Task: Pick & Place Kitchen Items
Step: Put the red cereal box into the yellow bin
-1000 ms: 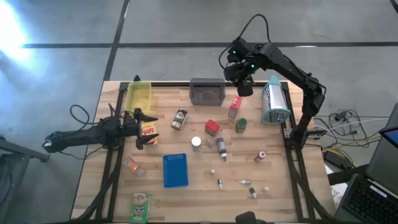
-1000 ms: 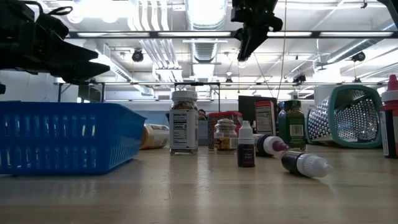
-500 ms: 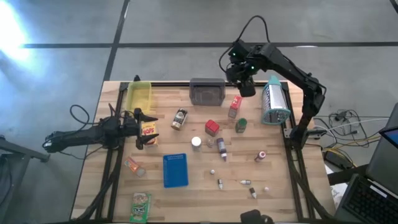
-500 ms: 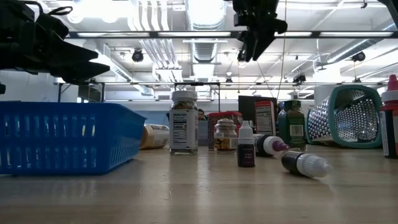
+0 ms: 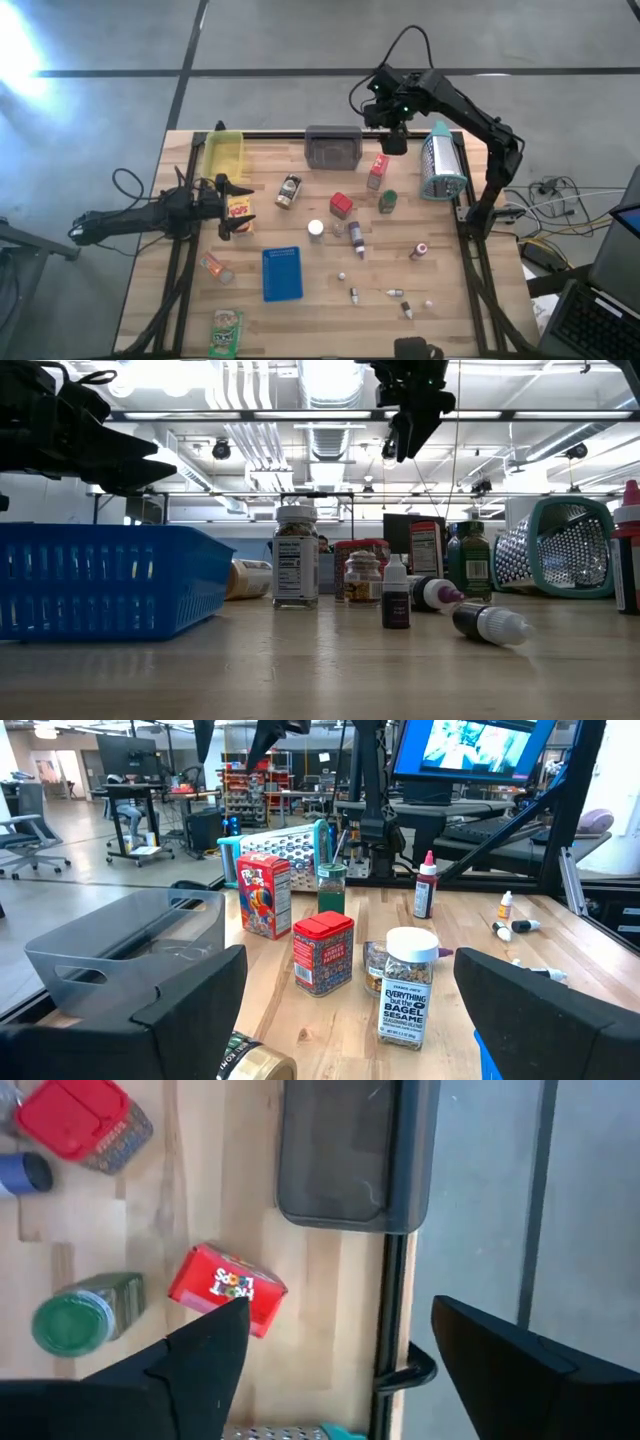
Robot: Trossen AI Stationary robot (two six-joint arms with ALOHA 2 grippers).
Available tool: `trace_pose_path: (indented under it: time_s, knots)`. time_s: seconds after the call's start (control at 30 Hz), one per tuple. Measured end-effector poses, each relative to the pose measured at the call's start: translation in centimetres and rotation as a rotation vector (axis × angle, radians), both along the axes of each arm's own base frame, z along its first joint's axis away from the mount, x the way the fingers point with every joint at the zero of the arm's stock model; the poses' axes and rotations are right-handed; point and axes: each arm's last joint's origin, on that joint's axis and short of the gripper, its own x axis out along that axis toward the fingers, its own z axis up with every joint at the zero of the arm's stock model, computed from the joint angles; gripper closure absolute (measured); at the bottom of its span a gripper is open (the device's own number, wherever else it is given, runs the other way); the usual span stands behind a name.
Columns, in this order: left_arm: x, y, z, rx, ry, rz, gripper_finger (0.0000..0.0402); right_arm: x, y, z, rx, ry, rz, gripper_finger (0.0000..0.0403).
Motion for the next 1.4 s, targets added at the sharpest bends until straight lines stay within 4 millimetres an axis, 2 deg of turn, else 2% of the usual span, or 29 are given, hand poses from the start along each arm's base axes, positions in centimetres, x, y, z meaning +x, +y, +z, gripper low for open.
trace_pose_path:
  time_s: [0.13,0.2,0.43,0.57,0.87,1.07,1.23,1.4]
  knots:
    - [0.0,0.0,0.0,0.000,0.000,-0.001,0.0039,0.0,0.1,-0.1,0.055,-0.031,-0.098,0.0075]
    - [0.0,0.0,0.0,0.000,0.000,-0.001,0.0039,0.1,0.0,-0.1,0.055,-0.031,-0.093,0.0068]
    - [0.0,0.0,0.0,0.000,0.000,-0.001,0.0039,0.4,0.2,-0.1,-0.044,0.016,0.206,0.0053]
    - [0.0,0.0,0.0,0.000,0.000,-0.001,0.0039,0.7,0.5,-0.3,-0.090,0.040,0.349,0.0066]
    - [0.0,0.0,0.0,0.000,0.000,-0.001,0.0039,1.4,1.4,-1.1,-0.099,0.078,0.469,0.0107]
    - [0.0,0.0,0.0,0.000,0.000,0.000,0.0039,1.9,2.3,-2.8,-0.119,0.185,0.534,0.0126]
    - [0.0,0.0,0.0,0.000,0.000,-0.001,0.0039,2.1,3.0,-4.2,-0.133,0.273,0.576,0.0133]
    - [0.0,0.0,0.0,0.000,0.000,0.000,0.0039,2.1,3.0,-4.7,-0.131,0.296,0.578,0.0123]
